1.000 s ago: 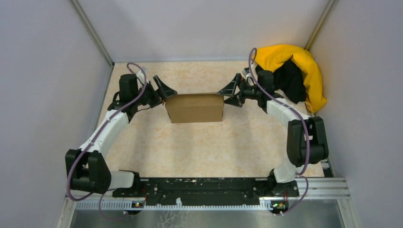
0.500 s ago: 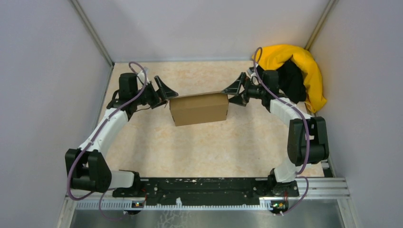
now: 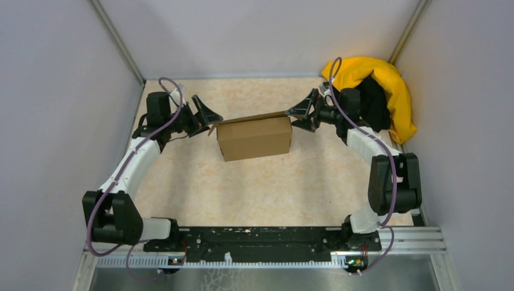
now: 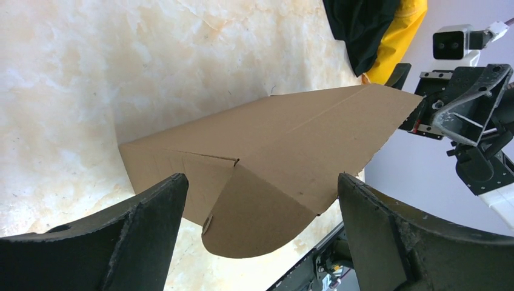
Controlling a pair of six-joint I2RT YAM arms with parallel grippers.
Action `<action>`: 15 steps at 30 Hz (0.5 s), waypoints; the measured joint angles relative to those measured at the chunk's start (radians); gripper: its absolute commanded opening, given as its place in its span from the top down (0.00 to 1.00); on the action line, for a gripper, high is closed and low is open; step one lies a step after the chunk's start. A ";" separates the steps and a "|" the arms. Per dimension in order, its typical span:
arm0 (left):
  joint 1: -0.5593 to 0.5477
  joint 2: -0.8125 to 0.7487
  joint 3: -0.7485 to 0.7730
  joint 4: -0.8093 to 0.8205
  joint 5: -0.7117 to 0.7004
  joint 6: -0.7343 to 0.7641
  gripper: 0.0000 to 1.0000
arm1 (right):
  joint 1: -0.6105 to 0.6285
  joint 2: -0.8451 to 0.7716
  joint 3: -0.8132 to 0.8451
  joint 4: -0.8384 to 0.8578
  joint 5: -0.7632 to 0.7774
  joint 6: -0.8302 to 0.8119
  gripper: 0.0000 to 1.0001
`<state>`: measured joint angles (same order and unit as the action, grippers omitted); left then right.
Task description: Fold the paper box
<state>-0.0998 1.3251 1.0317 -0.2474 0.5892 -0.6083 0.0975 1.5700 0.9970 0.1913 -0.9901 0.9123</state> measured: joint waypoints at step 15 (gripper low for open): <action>0.042 -0.031 0.000 0.004 0.006 0.004 0.01 | -0.029 -0.067 -0.042 0.068 0.006 0.084 0.01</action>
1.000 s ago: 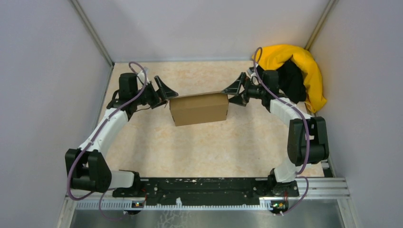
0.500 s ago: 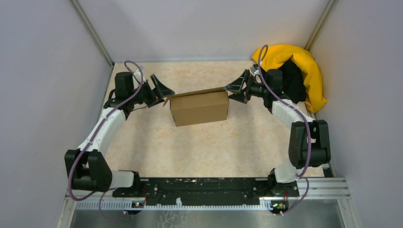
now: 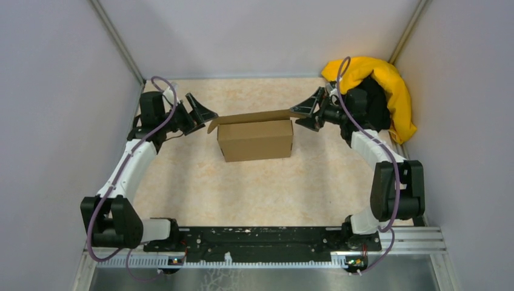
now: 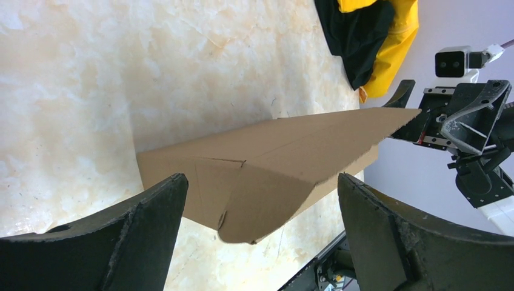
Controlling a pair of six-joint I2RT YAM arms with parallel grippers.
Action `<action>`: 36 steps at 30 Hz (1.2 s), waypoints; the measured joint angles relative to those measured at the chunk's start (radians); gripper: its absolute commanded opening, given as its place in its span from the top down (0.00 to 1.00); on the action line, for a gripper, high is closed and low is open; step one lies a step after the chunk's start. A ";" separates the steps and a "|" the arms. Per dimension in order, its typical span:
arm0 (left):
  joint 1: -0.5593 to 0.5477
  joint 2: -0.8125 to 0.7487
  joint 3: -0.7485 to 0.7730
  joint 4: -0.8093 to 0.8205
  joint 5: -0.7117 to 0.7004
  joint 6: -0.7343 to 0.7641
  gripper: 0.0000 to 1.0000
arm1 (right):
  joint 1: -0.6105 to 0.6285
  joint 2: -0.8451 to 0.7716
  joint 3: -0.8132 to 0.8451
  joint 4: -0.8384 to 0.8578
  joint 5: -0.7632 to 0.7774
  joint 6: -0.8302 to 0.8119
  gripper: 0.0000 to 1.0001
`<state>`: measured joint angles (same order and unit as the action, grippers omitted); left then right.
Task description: Fold the paper box
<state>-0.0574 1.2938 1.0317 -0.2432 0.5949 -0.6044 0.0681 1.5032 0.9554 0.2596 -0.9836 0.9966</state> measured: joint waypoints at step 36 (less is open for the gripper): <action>0.003 -0.296 0.005 -0.085 -0.008 0.050 0.01 | 0.008 -0.477 0.105 -0.715 0.346 -0.517 0.01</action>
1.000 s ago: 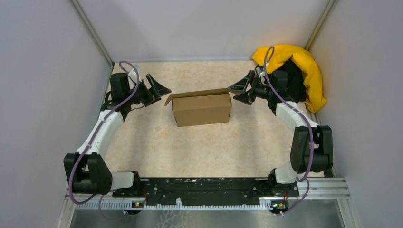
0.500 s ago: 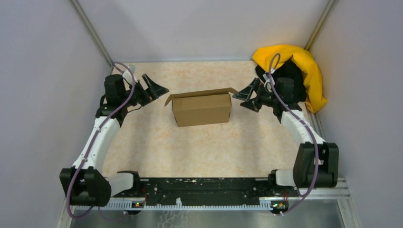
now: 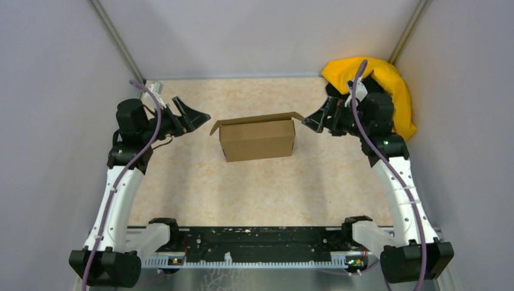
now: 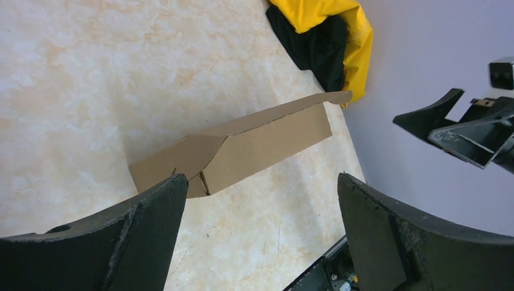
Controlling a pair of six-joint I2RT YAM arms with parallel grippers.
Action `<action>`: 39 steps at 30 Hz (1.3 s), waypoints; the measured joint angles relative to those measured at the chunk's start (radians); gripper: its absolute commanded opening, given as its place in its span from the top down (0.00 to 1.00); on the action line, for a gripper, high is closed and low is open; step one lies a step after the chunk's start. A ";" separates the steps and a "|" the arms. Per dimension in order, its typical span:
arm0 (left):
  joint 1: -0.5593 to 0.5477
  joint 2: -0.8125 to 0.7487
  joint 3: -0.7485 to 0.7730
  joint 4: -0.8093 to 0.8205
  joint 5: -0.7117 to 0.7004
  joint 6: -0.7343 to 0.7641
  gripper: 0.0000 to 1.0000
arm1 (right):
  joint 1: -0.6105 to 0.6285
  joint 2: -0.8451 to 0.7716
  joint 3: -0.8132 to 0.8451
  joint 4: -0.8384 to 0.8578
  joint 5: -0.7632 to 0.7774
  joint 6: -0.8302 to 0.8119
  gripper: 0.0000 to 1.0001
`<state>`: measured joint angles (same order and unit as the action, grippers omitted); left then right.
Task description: Fold the paper box
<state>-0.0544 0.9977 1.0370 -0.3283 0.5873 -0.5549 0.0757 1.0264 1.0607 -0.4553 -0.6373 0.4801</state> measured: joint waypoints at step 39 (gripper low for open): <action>-0.513 0.055 0.073 0.117 -0.778 0.432 0.01 | 0.321 -0.017 -0.087 0.201 0.523 -0.452 0.02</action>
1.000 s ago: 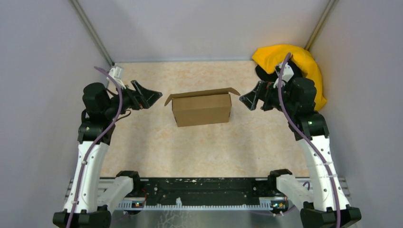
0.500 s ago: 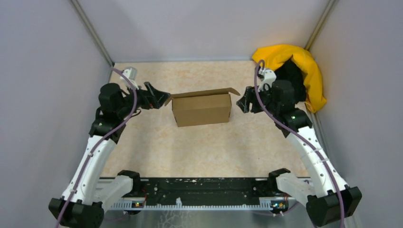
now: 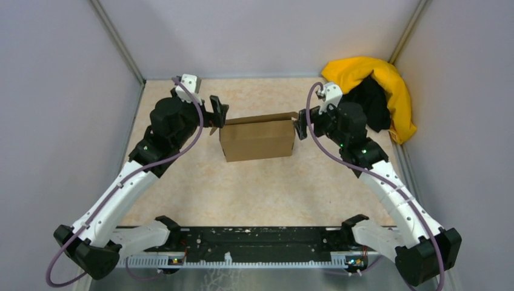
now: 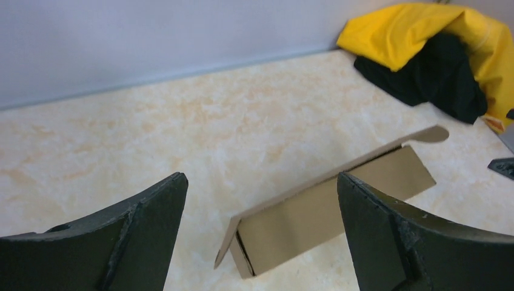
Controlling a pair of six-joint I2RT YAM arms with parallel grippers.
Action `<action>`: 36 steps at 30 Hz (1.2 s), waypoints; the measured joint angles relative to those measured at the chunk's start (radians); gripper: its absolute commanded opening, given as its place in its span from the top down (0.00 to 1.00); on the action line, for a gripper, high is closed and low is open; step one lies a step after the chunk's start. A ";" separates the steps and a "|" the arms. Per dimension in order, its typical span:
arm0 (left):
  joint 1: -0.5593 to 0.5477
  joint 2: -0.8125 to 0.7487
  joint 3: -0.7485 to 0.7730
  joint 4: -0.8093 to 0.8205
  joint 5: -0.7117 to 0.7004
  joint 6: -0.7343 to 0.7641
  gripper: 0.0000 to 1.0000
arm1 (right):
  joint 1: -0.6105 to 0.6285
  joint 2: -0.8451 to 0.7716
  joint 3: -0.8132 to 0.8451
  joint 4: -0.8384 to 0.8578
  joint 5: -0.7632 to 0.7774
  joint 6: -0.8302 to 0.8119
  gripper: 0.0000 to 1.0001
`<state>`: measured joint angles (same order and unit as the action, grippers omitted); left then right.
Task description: Fold the paper box
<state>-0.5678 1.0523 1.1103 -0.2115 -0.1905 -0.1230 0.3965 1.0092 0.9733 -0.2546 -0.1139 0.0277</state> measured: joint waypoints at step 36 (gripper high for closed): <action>0.000 0.019 -0.143 0.051 -0.066 0.039 0.35 | -0.006 0.198 0.076 0.023 -0.061 -0.122 0.55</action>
<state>-0.5678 1.0714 0.9676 -0.1604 -0.2565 -0.0837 0.3901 1.2076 1.0496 -0.2317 -0.1749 -0.0940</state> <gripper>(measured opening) 0.599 0.454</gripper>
